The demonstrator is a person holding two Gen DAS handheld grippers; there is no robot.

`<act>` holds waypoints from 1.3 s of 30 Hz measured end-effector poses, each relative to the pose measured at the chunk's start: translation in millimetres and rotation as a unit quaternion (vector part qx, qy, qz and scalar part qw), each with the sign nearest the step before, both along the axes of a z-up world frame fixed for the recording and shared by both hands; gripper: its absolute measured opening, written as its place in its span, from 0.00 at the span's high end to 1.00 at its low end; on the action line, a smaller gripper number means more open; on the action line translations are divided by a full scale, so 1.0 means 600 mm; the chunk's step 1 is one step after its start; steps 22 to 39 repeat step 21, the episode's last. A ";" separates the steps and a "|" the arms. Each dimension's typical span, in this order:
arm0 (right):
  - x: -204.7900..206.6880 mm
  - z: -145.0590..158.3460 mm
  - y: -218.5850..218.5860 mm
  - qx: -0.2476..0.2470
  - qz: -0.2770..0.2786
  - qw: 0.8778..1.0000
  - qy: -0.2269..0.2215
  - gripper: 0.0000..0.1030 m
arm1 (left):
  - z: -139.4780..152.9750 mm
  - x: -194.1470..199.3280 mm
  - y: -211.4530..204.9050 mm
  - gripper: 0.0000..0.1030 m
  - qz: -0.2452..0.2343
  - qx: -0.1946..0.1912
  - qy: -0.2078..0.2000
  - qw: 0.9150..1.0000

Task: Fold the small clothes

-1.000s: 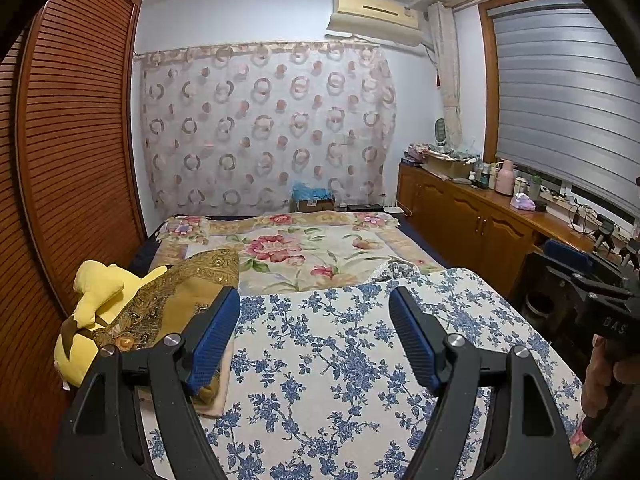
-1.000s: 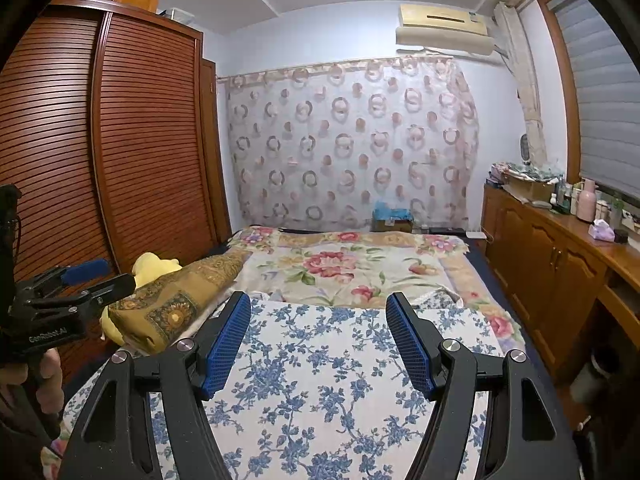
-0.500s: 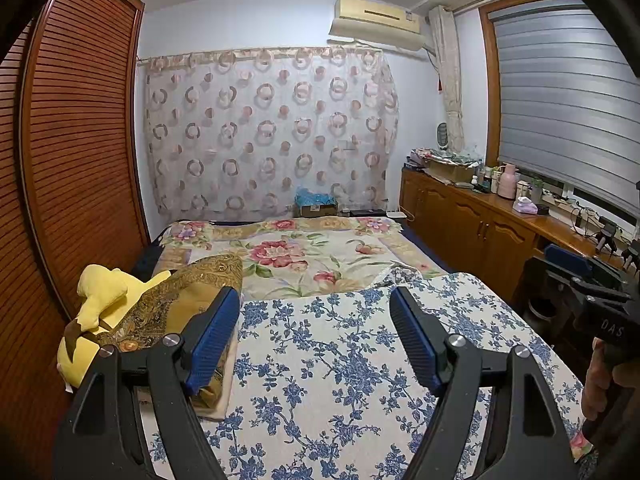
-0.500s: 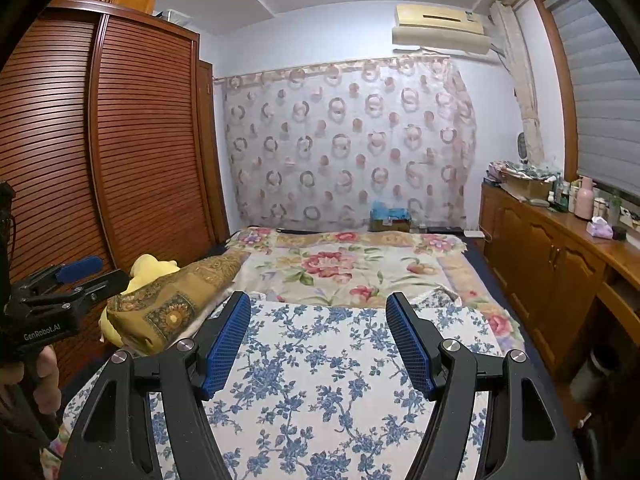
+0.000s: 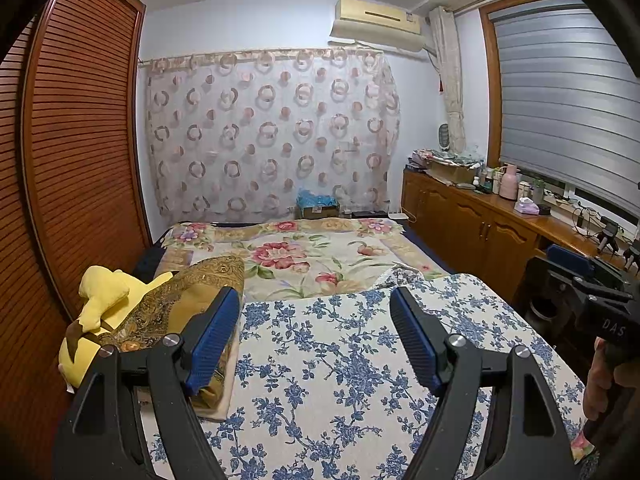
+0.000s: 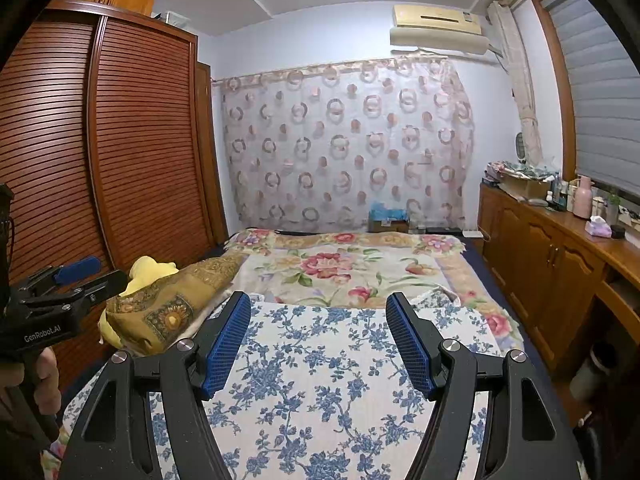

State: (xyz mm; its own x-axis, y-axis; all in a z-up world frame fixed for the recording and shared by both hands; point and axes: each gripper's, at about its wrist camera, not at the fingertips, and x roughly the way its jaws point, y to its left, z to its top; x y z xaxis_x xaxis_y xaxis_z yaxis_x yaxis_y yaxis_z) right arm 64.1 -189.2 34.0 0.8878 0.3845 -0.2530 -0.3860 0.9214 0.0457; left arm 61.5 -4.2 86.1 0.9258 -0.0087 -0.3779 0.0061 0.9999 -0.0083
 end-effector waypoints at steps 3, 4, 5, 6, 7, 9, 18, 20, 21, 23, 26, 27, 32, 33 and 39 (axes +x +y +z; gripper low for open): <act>0.000 -0.001 0.001 0.001 0.000 1.000 0.000 0.30 | -0.001 0.000 0.000 0.24 0.000 0.000 0.000 1.000; 0.000 -0.001 0.002 0.001 0.000 1.000 0.000 0.30 | -0.001 -0.001 0.001 0.24 0.000 0.000 0.000 1.000; 0.000 -0.001 0.002 0.001 0.000 1.000 0.000 0.30 | -0.003 -0.003 0.001 0.24 0.000 0.000 0.000 1.000; 0.000 -0.001 0.002 0.001 0.000 1.000 -0.001 0.30 | -0.001 -0.001 0.001 0.24 0.000 0.000 0.000 1.000; 0.000 -0.001 0.002 0.002 0.000 1.000 -0.001 0.30 | -0.002 -0.001 0.001 0.24 0.000 0.000 0.000 1.000; 0.000 -0.001 0.003 0.001 -0.001 1.000 -0.001 0.30 | -0.003 -0.002 0.001 0.24 0.000 0.000 0.000 1.000; 0.001 -0.003 0.003 0.001 0.000 1.000 0.002 0.30 | -0.001 -0.002 0.003 0.24 0.001 0.001 -0.001 1.000; 0.001 -0.003 0.003 0.001 0.000 1.000 0.002 0.30 | -0.004 -0.004 0.003 0.24 0.001 0.000 -0.001 1.000; 0.001 -0.002 0.003 0.001 0.000 1.000 0.002 0.30 | -0.001 -0.003 0.004 0.24 0.000 0.000 0.000 1.000; 0.001 -0.002 0.003 0.001 0.000 1.000 0.002 0.30 | -0.001 -0.003 0.004 0.24 0.000 0.000 0.000 1.000; 0.001 -0.002 0.003 0.001 0.000 1.000 0.002 0.30 | -0.001 -0.003 0.004 0.24 0.000 0.000 0.000 1.000; 0.001 -0.002 0.003 0.001 0.000 1.000 0.002 0.30 | -0.001 -0.003 0.004 0.24 0.000 0.000 0.000 1.000; 0.001 -0.002 0.003 0.001 0.000 1.000 0.002 0.30 | -0.001 -0.003 0.004 0.24 0.000 0.000 0.000 1.000; 0.001 -0.002 0.003 0.001 0.000 1.000 0.002 0.30 | -0.001 -0.003 0.004 0.24 0.000 0.000 0.000 1.000; 0.001 -0.002 0.003 0.001 0.000 1.000 0.002 0.30 | -0.001 -0.003 0.004 0.24 0.000 0.000 0.000 1.000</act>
